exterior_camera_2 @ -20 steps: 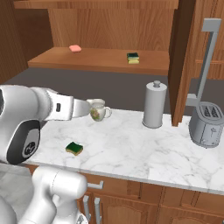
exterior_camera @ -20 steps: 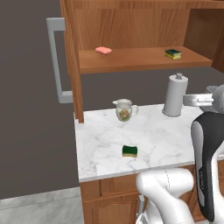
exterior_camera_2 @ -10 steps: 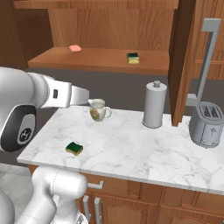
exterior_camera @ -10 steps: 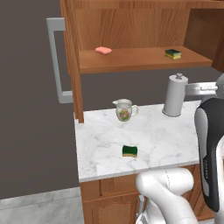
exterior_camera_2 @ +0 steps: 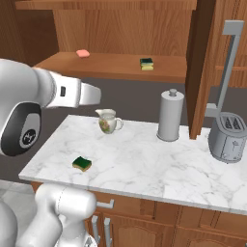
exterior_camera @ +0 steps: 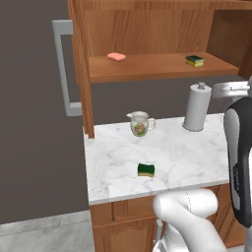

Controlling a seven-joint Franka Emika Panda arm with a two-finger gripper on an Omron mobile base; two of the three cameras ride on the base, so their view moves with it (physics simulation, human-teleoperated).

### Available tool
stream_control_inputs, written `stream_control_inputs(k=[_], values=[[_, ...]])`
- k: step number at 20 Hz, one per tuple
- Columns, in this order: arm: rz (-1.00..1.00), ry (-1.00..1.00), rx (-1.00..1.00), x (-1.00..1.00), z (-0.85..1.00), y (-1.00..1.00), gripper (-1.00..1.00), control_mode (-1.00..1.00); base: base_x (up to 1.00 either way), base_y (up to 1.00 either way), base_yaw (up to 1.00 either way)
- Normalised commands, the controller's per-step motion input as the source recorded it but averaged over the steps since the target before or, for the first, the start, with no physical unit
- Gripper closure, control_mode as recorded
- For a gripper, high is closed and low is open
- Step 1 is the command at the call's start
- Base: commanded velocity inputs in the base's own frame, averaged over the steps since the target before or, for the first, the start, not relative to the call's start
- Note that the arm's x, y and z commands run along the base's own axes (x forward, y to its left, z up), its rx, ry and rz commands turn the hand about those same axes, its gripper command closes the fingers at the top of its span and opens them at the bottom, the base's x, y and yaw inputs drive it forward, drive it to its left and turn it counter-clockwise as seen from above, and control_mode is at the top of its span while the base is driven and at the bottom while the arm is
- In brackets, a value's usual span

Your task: Pick the sponge and sponge from the cabinet and place them on the counter.

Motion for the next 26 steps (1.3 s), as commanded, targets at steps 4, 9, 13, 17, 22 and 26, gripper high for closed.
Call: stream_control_inputs(k=[4,9,13,17,22,26], values=[[0.00,0.00,0.00,0.22,0.13,-0.06,-1.00,-1.00,0.00,0.00,0.00],[0.00,-0.03,0.00,0.24,0.13,-0.02,-1.00,-1.00,0.00,0.00,0.00],[0.00,-0.06,0.00,0.18,0.08,-0.07,-1.00,-1.00,0.00,0.00,0.00],[0.00,-0.04,0.00,0.25,0.03,-0.12,-1.00,-1.00,0.00,0.00,0.00],[0.00,-0.01,0.00,0.35,0.03,-0.13,-1.00,-1.00,0.00,0.00,0.00],[0.00,0.00,0.00,0.34,0.07,-0.15,-1.00,-1.00,0.00,0.00,0.00]])
